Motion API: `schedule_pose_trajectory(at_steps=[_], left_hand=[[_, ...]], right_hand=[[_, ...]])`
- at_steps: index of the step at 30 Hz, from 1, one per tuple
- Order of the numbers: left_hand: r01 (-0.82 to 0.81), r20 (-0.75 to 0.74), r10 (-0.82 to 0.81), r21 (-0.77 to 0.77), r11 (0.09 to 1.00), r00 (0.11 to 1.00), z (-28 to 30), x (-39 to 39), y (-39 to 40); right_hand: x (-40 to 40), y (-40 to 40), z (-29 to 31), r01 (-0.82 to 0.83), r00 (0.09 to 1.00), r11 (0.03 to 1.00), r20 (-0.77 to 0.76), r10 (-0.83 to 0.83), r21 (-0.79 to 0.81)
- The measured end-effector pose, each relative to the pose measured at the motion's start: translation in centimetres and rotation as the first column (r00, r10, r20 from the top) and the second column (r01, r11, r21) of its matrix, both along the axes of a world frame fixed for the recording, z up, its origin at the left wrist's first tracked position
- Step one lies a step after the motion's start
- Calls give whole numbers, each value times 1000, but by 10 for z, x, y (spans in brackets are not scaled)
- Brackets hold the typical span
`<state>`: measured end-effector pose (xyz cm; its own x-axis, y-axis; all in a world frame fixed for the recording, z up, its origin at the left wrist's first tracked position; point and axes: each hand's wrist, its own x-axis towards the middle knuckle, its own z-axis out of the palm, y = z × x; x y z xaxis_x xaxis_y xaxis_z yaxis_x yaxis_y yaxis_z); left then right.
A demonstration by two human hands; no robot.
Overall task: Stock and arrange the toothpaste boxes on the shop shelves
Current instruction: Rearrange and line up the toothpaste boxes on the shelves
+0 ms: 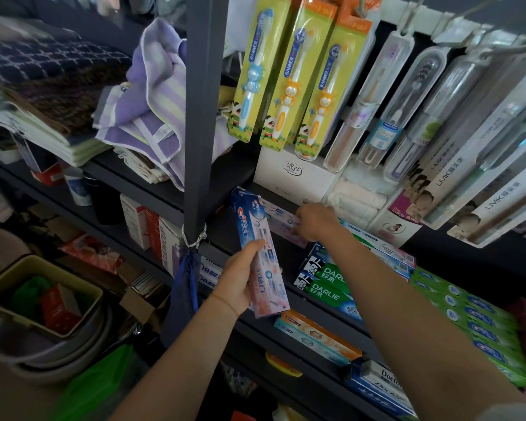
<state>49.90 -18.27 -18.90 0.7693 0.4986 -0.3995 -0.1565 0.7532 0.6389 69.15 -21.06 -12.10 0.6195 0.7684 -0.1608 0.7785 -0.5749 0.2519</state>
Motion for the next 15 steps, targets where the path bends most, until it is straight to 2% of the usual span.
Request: schedule_pose_trajectory(at_steps=[5, 7, 9, 10, 11, 13, 15], left_hand=[[7, -14, -7, -27, 1000, 1000, 3, -3, 3], [5, -2, -5, -38, 999, 1000, 6, -4, 3], [-13, 8, 13, -30, 999, 1000, 9, -4, 4], [-21, 21, 21, -20, 1000, 1000, 10, -3, 4], [-24, 39, 24, -11, 1000, 999, 13, -2, 4], [-18, 82, 18, 1, 1000, 996, 18, -2, 5], [6, 112, -11, 50, 999, 994, 19, -3, 8]], right_hand=[[0, -1, 5, 20, 1000, 998, -16, -21, -66], [-5, -2, 11, -36, 999, 997, -3, 37, 65], [-20, -5, 20, -48, 984, 931, -144, 107, 363], [-31, -7, 26, 9, 952, 880, -273, 137, 475], [-42, -8, 31, 99, 895, 854, -420, 148, 510], [-61, -11, 38, 218, 744, 888, -658, 118, 406], [-72, -14, 36, 197, 699, 931, -710, 85, 306]])
